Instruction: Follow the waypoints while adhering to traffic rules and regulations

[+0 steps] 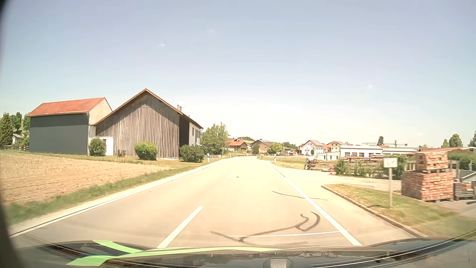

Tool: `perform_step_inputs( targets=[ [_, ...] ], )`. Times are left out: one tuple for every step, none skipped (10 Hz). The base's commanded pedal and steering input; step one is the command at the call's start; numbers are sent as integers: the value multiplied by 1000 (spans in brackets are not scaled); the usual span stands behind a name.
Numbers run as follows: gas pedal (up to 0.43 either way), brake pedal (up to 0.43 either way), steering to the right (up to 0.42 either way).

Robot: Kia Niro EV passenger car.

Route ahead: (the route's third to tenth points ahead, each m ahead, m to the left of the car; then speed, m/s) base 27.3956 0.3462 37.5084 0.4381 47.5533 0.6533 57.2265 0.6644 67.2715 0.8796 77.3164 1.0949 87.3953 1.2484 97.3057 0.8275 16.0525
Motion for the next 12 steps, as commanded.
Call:
perform_step_inputs(
  targets=[
    [169, 0, -14],
    [169, 0, -10],
    [169, 0, -6],
    [169, 0, -4],
    [177, 0, -4],
    [177, 0, -3],
    [177, 0, -1],
    [177, 0, 2],
    [177, 0, 3],
    [177, 0, 3],
    [177, 0, 2],
    [177, 0, 2]
  ],
)
